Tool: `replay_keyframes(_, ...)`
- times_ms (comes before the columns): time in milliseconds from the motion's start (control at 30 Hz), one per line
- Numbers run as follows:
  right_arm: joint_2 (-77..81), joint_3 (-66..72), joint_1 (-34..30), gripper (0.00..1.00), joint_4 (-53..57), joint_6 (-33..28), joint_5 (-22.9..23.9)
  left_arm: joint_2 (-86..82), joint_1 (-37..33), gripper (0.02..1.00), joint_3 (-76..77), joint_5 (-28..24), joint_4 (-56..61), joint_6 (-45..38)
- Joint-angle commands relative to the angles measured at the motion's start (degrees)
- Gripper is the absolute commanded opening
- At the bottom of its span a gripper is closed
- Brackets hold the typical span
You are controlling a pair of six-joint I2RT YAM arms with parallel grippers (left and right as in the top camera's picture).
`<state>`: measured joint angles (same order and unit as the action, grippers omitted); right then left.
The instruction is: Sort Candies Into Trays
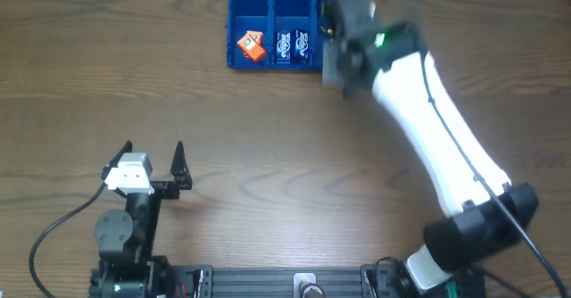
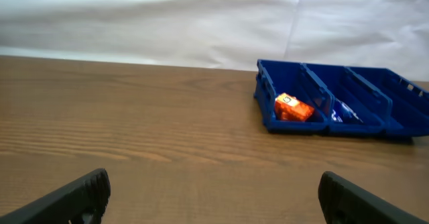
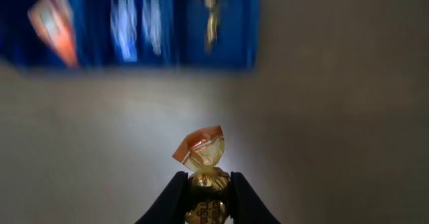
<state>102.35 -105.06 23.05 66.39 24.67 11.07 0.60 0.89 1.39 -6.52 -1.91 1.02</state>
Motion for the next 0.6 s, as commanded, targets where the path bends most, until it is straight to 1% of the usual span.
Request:
replay_keyframes(33, 17.25, -18.01, -3.34, 0.189, 0.72, -4.02, 3.28, -0.31, -0.22, 0.998, -1.11, -0.76, -1.92, -0.85)
replay_keyframes(100, 21.53, -21.18, -4.52, 0.200, -0.87, -3.98, 3.19, -0.31, -0.22, 0.998, -1.11, -0.76, -1.92, -0.85)
replay_keyframes(233, 27.34, -21.44, -6.05, 0.209, -6.56, -3.98, -0.85, -0.31, -0.22, 0.998, -1.11, -0.76, -1.95, -0.85)
replay_keyframes(433, 29.48, -21.31, -6.19, 0.226, -10.19, -3.98, -1.07, -0.31, -0.22, 0.998, -1.11, -0.76, -1.92, -0.85)
replay_keyframes(500, 29.48, -21.33, -6.19, 0.275, -10.45, -3.98, -1.16, -0.31, -0.22, 0.998, -1.11, -0.76, -1.92, -0.85)
replay_keyframes(567, 29.48, -21.27, -6.19, 0.428, -10.27, -3.98, -1.99, -0.31, -0.22, 1.000, -1.11, -0.76, -1.92, -0.85)
replay_keyframes(600, 29.48, -21.27, -6.21, 0.520, -10.19, -3.96, -2.16, -0.31, -0.22, 0.998, -1.11, -0.76, -1.92, -0.85)
